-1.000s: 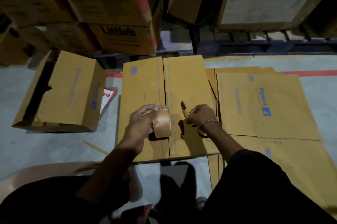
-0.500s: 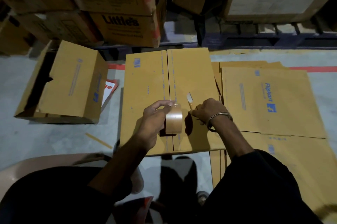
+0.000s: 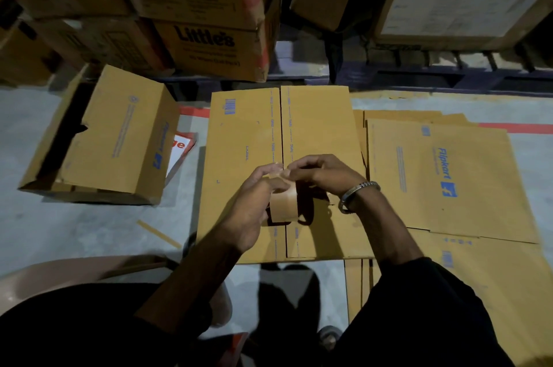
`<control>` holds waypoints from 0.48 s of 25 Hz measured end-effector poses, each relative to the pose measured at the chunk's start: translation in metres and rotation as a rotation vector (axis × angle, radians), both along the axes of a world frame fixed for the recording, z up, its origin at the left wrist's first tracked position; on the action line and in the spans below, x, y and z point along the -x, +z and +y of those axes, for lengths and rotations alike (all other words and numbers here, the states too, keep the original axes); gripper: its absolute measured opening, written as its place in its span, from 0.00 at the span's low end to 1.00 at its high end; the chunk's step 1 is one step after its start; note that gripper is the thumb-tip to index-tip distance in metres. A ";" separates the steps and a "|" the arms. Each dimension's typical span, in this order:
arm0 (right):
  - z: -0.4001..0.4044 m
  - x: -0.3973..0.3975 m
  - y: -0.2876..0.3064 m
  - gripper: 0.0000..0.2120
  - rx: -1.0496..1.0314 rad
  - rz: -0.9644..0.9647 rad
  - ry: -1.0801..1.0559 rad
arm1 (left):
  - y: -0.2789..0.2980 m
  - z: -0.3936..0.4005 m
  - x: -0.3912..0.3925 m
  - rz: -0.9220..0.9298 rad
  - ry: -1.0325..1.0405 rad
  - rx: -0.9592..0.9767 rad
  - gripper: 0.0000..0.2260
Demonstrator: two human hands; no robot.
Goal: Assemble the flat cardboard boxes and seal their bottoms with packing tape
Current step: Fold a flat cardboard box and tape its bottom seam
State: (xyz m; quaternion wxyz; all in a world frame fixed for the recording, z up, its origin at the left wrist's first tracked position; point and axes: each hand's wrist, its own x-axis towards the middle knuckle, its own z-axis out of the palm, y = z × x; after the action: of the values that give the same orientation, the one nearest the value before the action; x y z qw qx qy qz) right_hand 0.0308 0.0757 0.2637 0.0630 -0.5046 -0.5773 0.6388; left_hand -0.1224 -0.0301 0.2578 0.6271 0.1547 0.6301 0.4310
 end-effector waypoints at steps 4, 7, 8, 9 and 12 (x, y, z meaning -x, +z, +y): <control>0.002 0.006 -0.011 0.06 -0.054 0.051 -0.097 | -0.002 0.002 -0.004 0.005 -0.005 -0.008 0.18; 0.007 0.009 -0.014 0.04 -0.073 0.062 -0.161 | -0.003 0.001 -0.006 0.001 -0.008 -0.016 0.24; 0.010 0.011 -0.016 0.04 -0.086 0.057 -0.154 | -0.006 0.001 -0.006 0.013 -0.006 -0.013 0.25; 0.012 0.014 -0.019 0.05 -0.093 0.045 -0.147 | -0.008 0.001 -0.005 0.025 -0.004 -0.012 0.28; 0.017 0.025 -0.029 0.06 -0.118 -0.036 -0.141 | -0.011 -0.001 -0.008 0.052 -0.011 0.001 0.46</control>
State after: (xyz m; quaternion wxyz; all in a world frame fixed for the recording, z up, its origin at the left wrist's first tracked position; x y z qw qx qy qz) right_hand 0.0055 0.0929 0.2347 0.1270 -0.5509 -0.5782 0.5883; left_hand -0.1143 -0.0312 0.2469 0.6129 0.1690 0.6455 0.4232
